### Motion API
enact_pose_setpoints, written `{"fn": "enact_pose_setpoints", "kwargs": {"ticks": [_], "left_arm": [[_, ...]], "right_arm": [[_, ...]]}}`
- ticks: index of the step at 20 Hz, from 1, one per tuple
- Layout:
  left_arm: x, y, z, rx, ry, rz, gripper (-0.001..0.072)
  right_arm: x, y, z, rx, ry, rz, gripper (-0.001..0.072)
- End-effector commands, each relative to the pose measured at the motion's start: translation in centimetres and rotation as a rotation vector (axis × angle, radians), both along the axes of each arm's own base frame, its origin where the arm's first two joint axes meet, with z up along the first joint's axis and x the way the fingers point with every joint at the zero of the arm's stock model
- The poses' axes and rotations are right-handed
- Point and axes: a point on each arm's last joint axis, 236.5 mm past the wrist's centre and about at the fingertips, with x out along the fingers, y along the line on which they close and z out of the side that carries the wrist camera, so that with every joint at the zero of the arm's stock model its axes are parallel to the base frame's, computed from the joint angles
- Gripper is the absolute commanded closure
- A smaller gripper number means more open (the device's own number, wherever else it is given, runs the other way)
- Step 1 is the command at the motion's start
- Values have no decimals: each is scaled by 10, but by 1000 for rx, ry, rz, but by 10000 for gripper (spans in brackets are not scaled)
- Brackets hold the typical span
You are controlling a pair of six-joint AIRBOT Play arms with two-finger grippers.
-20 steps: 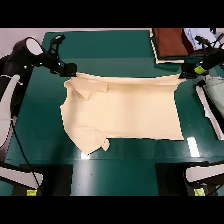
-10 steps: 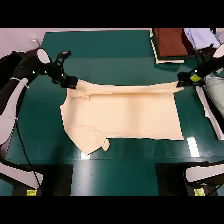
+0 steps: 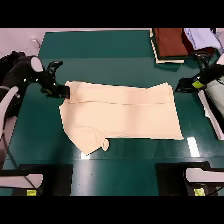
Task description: Fold the shirts.
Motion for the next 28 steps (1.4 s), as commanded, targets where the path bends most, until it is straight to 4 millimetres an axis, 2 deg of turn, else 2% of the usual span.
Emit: {"fn": "enact_pose_setpoints", "kwargs": {"ticks": [1,4,5,7,9,11,15,16,18,19,21,24,25,26,28], "left_arm": [[-71,-1,-13,-43,67,52,119],[-146,-8,-46,-101,172,110,119],[-165,-12,-54,-124,197,136,119],[-185,-21,-64,-175,205,162,119],[-196,-38,-69,-257,229,193,120],[-198,-56,-72,-321,222,184,120],[-186,-88,-71,-385,134,150,122],[-189,-95,-70,-385,134,132,233],[-196,-104,-70,-383,144,94,565],[-197,-104,-70,-382,147,89,681],[-197,-103,-65,-368,150,63,680],[-183,-101,-49,-341,105,19,680],[-177,-102,-44,-345,85,18,680],[-172,-103,-41,-352,66,20,680],[-166,-104,-39,-356,44,26,679]], "right_arm": [[-29,20,16,109,-39,-20,264],[-47,30,20,146,-72,-32,264],[-50,31,21,147,-78,-32,264],[-54,33,24,143,-90,-32,264],[-55,32,29,138,-112,-33,265],[-55,32,33,134,-126,-33,264],[-56,33,35,134,-126,-31,264],[-57,32,34,132,-124,-31,265],[-62,27,32,136,-99,-43,264],[-68,21,29,134,-77,-56,264],[-89,4,10,141,-9,-120,265],[-149,-35,-44,74,165,-246,252],[-168,-41,-59,87,219,-293,154],[-185,-41,-74,123,270,-344,111],[-209,-37,-95,182,360,-404,116]]}}
